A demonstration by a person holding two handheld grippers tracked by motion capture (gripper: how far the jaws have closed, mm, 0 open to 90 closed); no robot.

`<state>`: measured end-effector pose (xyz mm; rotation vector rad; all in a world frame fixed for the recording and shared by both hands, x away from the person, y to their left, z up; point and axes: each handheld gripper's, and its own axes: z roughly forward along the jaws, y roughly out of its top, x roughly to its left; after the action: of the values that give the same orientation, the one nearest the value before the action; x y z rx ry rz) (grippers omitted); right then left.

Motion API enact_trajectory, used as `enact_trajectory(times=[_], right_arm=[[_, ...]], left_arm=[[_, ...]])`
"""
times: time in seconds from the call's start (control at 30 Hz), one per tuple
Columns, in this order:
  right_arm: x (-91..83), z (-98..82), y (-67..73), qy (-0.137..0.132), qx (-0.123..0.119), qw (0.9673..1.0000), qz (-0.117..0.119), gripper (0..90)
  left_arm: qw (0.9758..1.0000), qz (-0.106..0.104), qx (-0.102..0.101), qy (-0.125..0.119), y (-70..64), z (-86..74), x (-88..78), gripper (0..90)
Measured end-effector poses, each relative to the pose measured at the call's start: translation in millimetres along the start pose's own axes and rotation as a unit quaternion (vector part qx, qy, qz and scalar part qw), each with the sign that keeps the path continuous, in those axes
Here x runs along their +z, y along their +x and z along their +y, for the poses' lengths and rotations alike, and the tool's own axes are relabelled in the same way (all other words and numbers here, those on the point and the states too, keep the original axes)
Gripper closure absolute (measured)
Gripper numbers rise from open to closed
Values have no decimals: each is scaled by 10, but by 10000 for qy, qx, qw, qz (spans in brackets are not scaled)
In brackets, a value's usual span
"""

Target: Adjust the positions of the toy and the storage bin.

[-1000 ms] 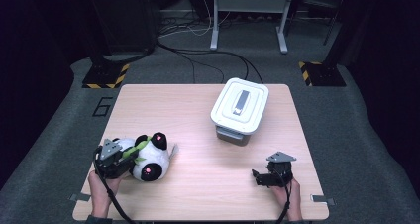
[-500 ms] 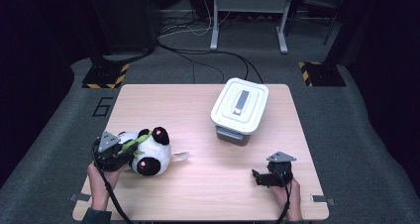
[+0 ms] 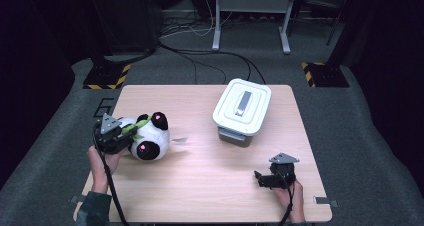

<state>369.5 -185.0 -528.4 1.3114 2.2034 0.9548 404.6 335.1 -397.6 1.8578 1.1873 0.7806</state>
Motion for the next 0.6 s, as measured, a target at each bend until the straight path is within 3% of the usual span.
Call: enact_trajectory(times=[0.6], right_arm=[[-1,0,0,3,-1,10000,-7,70]], left_arm=[[9996,224,-142,40,225,156,426,734]])
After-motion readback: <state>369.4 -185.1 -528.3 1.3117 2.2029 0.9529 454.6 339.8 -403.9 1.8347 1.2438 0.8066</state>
